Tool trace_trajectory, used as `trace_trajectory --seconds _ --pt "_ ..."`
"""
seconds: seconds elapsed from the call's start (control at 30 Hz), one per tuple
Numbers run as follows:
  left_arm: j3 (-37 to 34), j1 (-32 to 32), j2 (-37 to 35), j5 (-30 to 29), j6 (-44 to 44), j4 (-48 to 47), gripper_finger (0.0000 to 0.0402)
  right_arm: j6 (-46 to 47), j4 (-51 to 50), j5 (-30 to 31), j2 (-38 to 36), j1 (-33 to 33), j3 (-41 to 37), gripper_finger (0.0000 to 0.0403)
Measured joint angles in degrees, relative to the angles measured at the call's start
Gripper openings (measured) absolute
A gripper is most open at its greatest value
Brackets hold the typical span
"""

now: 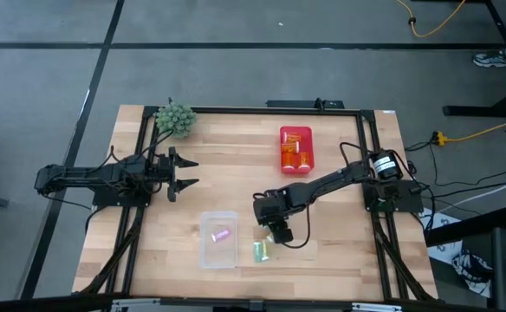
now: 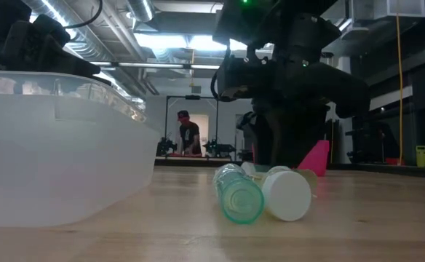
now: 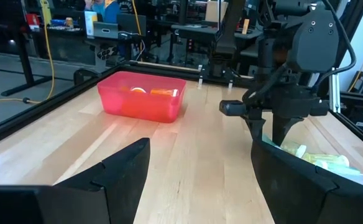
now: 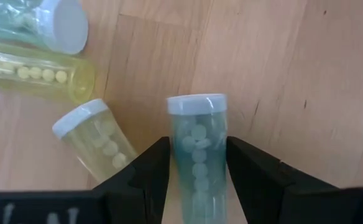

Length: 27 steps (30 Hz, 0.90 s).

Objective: Pick and place medicine bottles into bin by pill shape (circle, oval)
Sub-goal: Put the small green pill bottle into the transparent bin

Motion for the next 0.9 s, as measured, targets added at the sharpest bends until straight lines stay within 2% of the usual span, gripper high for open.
trace_trajectory --seconds 0.13,0.3,0.47,0.57,0.63,0.7,0.73,0.9 --pt "0.0 0.0 0.0 0.0 0.0 0.0 0.0273 -0.1 0.0 1.4 -0.1 0.0 0.0 0.0152" --pt "0.0 0.0 0.0 0.0 0.0 0.0 0.0273 -2.3 -0.1 4.3 0.0 0.1 0.7 0.0111" --pt "0.0 0.0 0.0 0.0 0.0 0.0 0.0273 -2.9 -0.8 18.0 0.3 -0.2 4.9 0.0084" --pt "0.0 0.0 0.0 0.0 0.0 0.0 0.0273 -2.9 -1.0 29.1 0.2 0.1 8.1 0.0091" --pt "0.0 0.0 0.0 0.0 0.0 0.0 0.0273 -3.0 0.3 33.3 0.2 0.5 10.5 0.0100" --pt "0.0 0.0 0.0 0.0 0.0 0.0 0.0273 -3.5 4.0 32.7 0.1 0.5 12.0 0.0105" --pt "0.0 0.0 0.0 0.0 0.0 0.0 0.0273 -4.2 6.3 30.5 0.1 0.5 12.3 0.0106" --pt "0.0 0.0 0.0 0.0 0.0 0.0 0.0273 -7.4 22.7 11.2 0.1 0.8 11.5 0.0104"
